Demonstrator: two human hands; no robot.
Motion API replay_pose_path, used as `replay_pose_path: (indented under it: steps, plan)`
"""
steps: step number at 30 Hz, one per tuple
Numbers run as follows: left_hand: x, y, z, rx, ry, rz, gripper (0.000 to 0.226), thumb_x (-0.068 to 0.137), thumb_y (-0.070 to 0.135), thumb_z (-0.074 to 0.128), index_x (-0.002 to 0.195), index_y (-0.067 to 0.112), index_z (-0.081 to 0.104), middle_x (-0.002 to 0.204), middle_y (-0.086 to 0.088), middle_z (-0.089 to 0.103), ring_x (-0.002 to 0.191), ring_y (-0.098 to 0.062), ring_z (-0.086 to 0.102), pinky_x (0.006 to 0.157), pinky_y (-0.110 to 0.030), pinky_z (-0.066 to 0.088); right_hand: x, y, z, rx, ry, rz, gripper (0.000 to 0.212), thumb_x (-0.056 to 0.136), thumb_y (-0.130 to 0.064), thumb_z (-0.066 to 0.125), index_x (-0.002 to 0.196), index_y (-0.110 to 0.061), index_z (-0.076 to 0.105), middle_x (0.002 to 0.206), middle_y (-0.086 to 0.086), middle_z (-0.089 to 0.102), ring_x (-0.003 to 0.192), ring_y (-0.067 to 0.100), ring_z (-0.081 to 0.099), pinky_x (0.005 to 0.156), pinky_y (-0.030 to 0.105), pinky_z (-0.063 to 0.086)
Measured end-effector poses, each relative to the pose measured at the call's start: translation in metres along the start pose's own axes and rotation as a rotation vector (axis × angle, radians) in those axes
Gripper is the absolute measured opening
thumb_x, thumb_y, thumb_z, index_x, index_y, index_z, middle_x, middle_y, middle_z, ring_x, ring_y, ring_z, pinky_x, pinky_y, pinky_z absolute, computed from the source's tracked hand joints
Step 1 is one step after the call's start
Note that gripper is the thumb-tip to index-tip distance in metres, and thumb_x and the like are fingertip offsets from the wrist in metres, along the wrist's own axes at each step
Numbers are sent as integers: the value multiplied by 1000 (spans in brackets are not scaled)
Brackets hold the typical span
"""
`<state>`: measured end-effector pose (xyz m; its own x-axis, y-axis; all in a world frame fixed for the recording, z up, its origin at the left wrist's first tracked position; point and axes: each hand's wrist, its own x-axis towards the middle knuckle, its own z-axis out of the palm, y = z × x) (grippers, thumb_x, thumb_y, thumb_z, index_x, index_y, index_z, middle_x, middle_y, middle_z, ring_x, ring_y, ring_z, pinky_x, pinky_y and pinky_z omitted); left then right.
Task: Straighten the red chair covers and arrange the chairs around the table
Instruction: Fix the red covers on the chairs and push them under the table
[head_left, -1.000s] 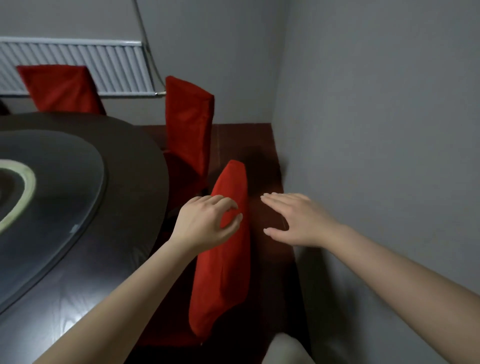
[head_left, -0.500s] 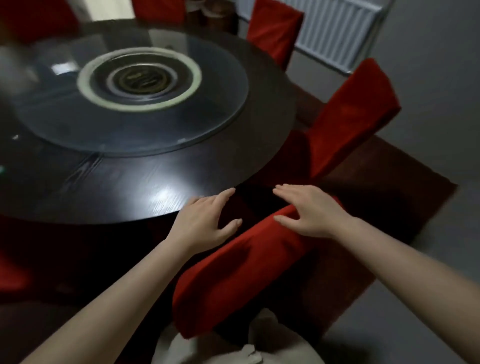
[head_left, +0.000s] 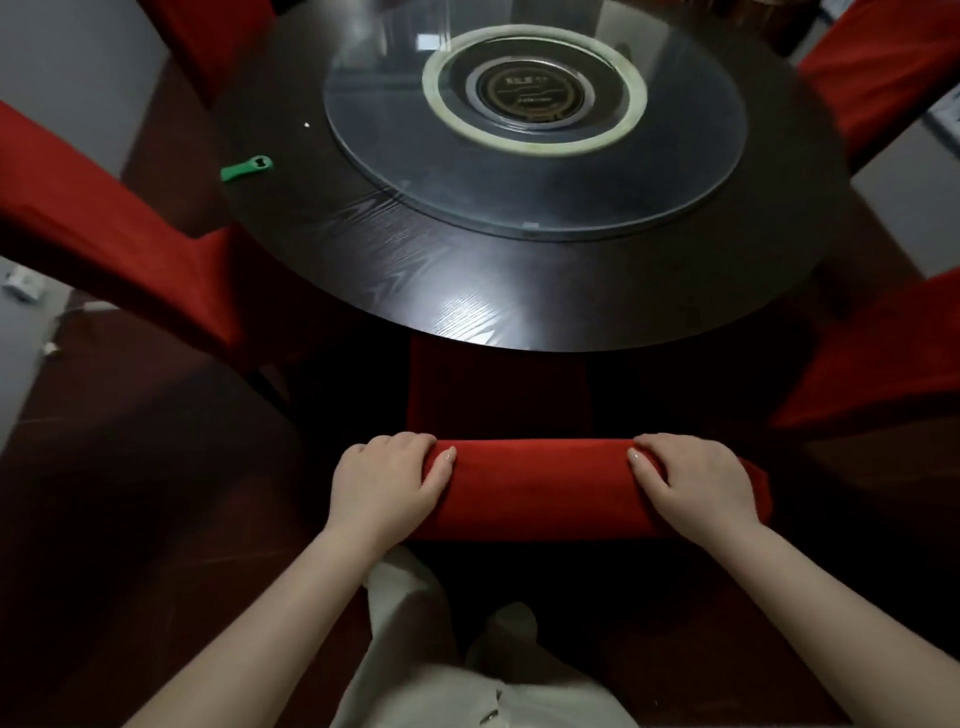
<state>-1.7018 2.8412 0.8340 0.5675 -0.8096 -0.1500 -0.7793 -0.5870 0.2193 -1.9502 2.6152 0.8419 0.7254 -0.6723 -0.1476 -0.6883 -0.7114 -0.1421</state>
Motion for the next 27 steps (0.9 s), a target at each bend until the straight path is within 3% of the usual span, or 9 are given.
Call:
replay_pose_path:
  steps: [6,11,16,22,27]
  plan:
    - [-4,14,10,78,123,-59,56,96,53,24,102,25,73,99,5,74,91,-20,68,79,-38,48,-2,-2,9,-16,70,54,50,92,-49,35,111,-21,73,109,-2,73,103,21,66,92,39,45]
    - [-18,25,24,107,285,-95,46,96,46,39,106,19,75,104,0,75,99,-24,68,93,-45,42,-2,-8,10,-70,71,91,56,88,-51,27,97,-20,74,92,0,72,89,26,66,84,38,44]
    - [-18,14,22,130,250,-26,52,94,50,35,106,19,76,101,-1,75,92,-24,69,85,-44,45,-6,-12,15,-47,140,105,54,86,-43,26,66,-13,67,66,1,63,62,25,60,66,36,40]
    - [-16,-21,15,149,240,27,53,91,52,36,104,19,76,96,-1,75,87,-25,70,81,-42,48,-16,-43,21,-13,231,102,48,85,-38,33,61,-12,64,63,4,62,58,28,59,62,37,44]
    - [-19,-45,9,136,277,3,54,90,55,37,85,18,76,76,1,72,71,-22,68,77,-39,50,-24,-66,27,-10,250,80,43,87,-39,37,63,-15,63,63,-1,60,56,23,57,60,35,43]
